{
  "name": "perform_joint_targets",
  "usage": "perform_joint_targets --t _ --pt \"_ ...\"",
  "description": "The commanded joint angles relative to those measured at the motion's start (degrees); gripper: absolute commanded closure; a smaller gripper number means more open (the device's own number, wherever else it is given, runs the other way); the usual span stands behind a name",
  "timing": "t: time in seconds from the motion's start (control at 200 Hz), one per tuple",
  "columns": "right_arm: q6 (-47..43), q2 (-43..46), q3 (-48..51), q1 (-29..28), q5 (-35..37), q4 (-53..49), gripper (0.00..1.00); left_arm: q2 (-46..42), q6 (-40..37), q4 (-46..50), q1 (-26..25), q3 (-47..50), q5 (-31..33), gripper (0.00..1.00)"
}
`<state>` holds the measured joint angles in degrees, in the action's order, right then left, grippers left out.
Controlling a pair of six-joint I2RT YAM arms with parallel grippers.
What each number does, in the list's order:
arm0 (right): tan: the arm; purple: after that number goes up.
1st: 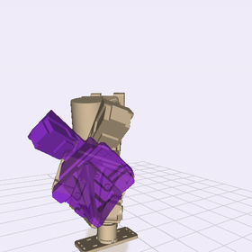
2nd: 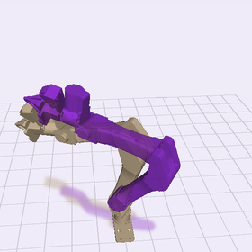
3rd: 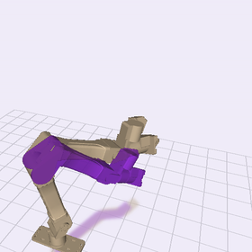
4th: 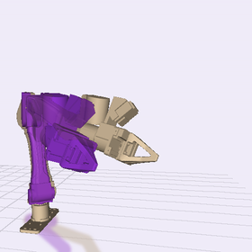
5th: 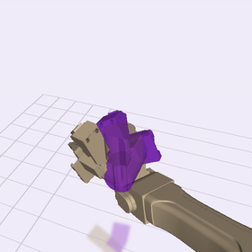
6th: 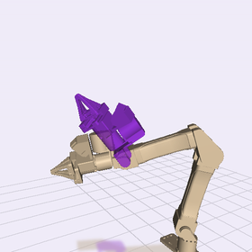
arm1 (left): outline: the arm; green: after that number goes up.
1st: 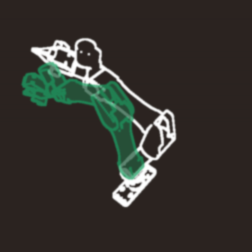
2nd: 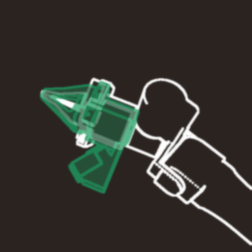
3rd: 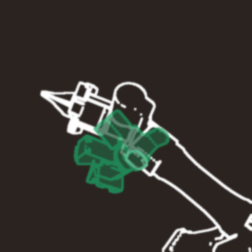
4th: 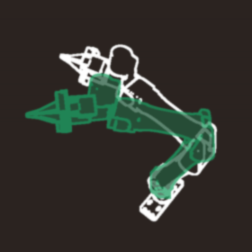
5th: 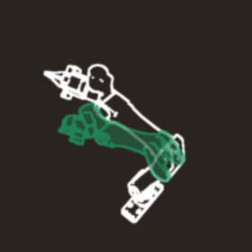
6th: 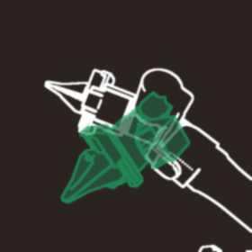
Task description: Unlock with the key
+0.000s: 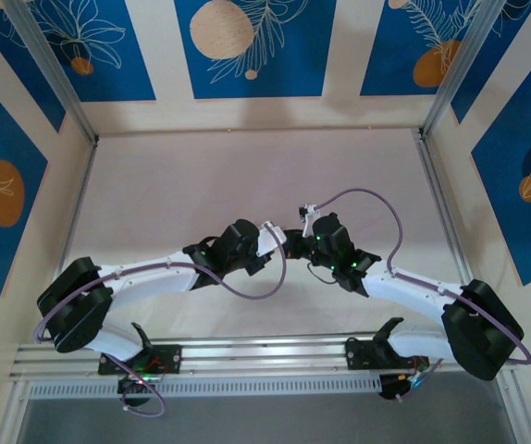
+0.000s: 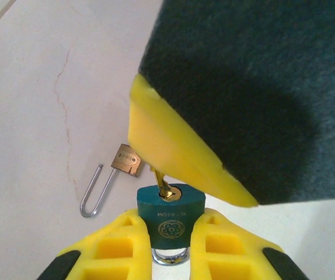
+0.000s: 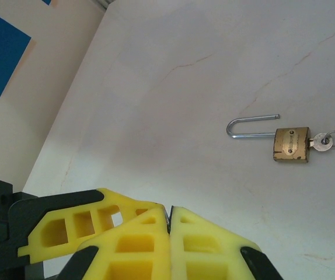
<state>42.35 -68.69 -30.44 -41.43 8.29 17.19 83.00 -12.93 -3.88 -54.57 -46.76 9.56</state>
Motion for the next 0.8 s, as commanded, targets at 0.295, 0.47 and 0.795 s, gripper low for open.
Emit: perform_joint_targets --t 0.295,0.47,0.795 --pt "0.62 1.73 1.62 -1.50 -0.59 -3.91 1.00 -1.18 1.28 -9.91 -0.81 -1.50 0.47 0.88" --pt "0.75 0.80 0.85 -1.63 -1.52 -3.49 1.00 -1.25 1.24 -10.29 -0.81 -1.42 -0.20 0.88" --pt "0.48 -0.85 1.39 -2.99 -2.62 -2.32 1.00 -2.16 0.80 -11.32 -0.80 -0.82 0.39 0.88"
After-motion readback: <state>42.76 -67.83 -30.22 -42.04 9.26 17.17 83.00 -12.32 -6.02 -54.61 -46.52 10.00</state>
